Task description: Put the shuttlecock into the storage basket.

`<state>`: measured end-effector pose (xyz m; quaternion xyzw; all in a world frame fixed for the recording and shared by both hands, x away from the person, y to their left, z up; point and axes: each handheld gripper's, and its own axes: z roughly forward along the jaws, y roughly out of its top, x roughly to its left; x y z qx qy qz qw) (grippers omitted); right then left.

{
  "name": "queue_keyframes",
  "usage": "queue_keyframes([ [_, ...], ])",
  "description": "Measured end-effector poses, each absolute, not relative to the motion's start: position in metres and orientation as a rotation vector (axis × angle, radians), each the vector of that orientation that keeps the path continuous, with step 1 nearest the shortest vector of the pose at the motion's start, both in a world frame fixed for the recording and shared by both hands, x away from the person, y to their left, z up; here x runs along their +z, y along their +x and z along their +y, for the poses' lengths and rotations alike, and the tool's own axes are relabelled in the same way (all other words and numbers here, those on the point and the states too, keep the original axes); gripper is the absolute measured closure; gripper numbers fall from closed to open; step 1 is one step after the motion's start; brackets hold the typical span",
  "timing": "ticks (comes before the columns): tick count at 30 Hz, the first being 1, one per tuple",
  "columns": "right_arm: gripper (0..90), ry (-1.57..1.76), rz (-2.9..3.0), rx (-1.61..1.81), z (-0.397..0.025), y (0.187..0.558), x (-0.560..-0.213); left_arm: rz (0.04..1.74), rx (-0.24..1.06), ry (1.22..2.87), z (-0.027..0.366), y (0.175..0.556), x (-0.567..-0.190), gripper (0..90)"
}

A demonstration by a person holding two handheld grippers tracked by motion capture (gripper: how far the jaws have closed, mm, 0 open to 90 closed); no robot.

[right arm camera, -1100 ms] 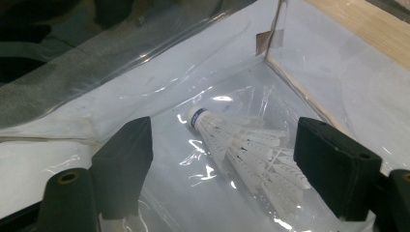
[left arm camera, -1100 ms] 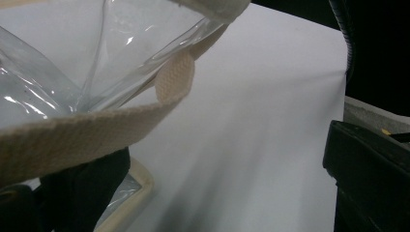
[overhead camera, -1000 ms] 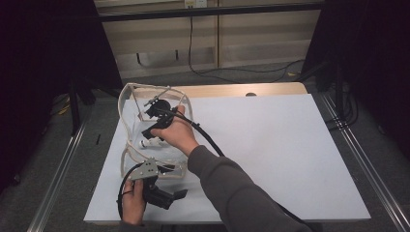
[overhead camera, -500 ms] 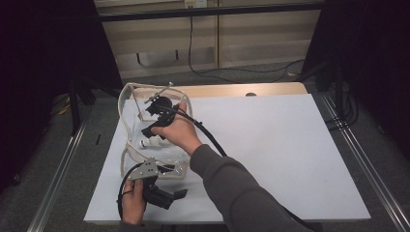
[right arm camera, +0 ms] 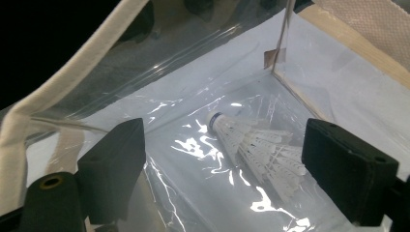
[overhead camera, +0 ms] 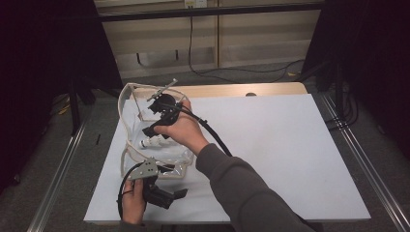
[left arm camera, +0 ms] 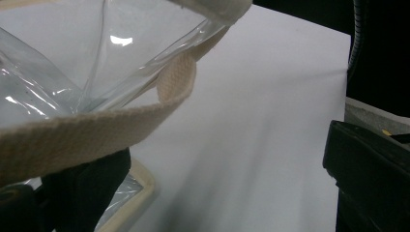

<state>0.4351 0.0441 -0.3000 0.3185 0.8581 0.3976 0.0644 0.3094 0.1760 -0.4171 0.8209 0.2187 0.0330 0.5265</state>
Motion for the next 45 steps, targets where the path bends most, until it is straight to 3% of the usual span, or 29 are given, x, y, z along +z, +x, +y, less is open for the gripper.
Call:
queue_keyframes([
  [16, 10.8, 0.908, 2.616, 1.271, 0.035, 0.423, -0.290, 0.524, 0.076, 1.962, 0.176, 0.309, -0.417, 3.1],
  [31, 4.1, 0.891, 2.613, 1.348, 0.002, 0.414, -0.281, 0.514, 0.075, 1.970, 0.177, 0.309, -0.418, 3.1],
  [45, 3.7, 0.861, 2.624, 1.386, -0.028, 0.403, -0.275, 0.516, 0.085, 1.969, 0.176, 0.310, -0.417, 3.1],
])
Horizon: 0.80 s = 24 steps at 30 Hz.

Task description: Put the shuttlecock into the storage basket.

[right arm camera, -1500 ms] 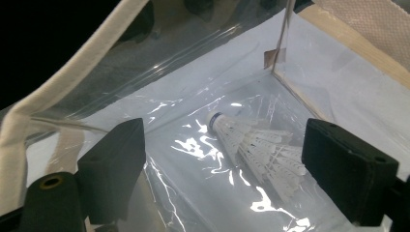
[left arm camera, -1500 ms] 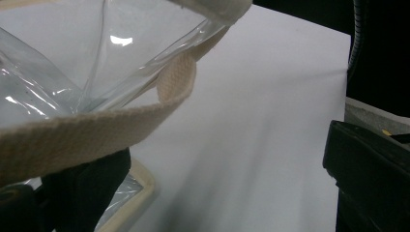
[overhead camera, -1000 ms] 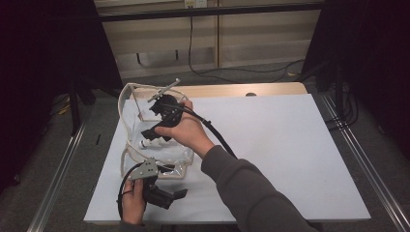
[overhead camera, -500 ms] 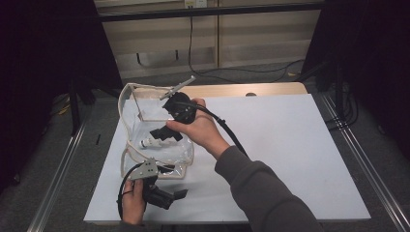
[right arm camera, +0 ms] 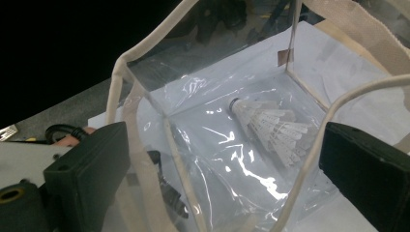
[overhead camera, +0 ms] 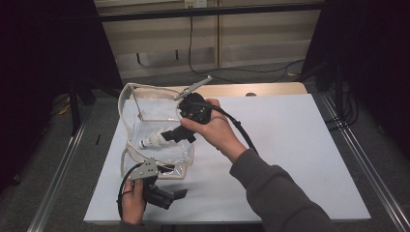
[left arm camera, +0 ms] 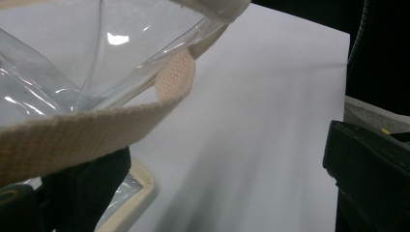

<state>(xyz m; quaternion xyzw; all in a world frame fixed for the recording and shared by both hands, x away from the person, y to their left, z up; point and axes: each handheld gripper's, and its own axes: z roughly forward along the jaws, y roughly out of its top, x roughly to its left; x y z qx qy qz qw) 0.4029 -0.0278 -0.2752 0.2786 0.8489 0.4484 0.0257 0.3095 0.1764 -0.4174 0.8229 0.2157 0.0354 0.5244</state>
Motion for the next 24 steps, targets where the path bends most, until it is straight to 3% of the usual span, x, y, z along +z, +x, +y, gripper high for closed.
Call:
queue_keyframes([
  [24, 3.8, 0.825, 2.624, 1.423, -0.063, 0.392, -0.282, 0.510, 0.087, 1.980, 0.177, 0.310, -0.417, 3.3],
])
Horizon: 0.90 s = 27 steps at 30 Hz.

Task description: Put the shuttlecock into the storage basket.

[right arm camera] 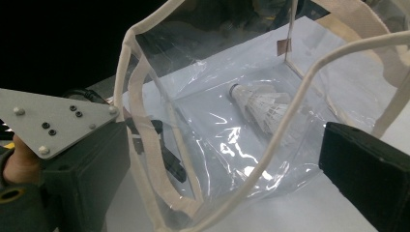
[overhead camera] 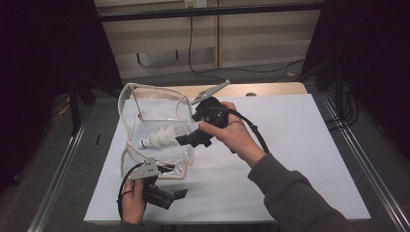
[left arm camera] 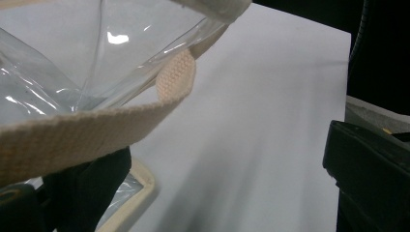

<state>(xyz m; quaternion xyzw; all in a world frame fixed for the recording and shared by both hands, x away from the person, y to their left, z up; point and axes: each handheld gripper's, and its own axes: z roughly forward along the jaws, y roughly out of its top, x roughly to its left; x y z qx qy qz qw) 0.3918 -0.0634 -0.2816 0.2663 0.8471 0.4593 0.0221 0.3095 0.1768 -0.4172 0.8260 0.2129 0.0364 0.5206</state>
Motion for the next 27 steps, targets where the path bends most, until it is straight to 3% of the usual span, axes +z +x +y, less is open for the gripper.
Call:
queue_keyframes([
  [27, 4.1, 0.863, 2.577, 1.451, -0.113, 0.387, -0.317, 0.514, 0.085, 1.980, 0.177, 0.309, -0.417, 3.3],
])
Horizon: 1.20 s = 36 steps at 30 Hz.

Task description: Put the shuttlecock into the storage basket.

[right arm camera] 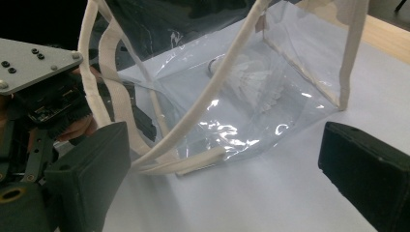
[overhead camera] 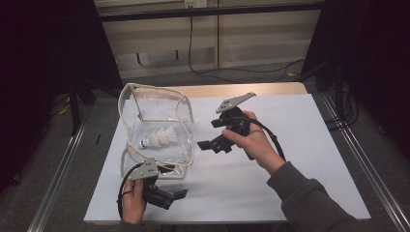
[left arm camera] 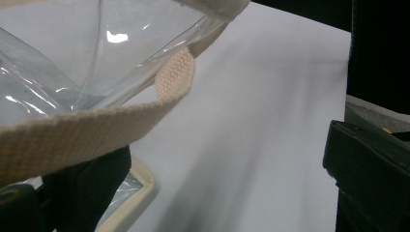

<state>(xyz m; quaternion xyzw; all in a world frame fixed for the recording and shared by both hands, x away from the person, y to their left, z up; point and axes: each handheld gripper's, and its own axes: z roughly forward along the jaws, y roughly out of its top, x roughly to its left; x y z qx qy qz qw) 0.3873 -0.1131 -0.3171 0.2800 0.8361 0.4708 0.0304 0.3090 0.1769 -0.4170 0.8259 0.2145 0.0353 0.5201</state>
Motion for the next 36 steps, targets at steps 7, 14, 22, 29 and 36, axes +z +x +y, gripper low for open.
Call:
queue_keyframes([
  [7, 4.1, 0.849, 2.570, 1.474, -0.121, 0.383, -0.323, 0.513, 0.087, 1.979, 0.177, 0.309, -0.417, 3.4],
  [14, 4.1, 0.848, 2.574, 1.461, -0.129, 0.379, -0.333, 0.513, 0.085, 1.982, 0.177, 0.309, -0.417, 3.3],
  [22, 4.2, 0.849, 2.557, 1.456, -0.145, 0.374, -0.341, 0.510, 0.085, 1.984, 0.178, 0.309, -0.417, 3.4],
  [29, 4.2, 0.878, 2.530, 1.487, -0.161, 0.371, -0.347, 0.514, 0.085, 1.981, 0.177, 0.309, -0.417, 3.3],
  [36, 4.1, 0.899, 2.506, 1.504, -0.177, 0.366, -0.353, 0.514, 0.084, 1.981, 0.177, 0.309, -0.417, 3.2],
])
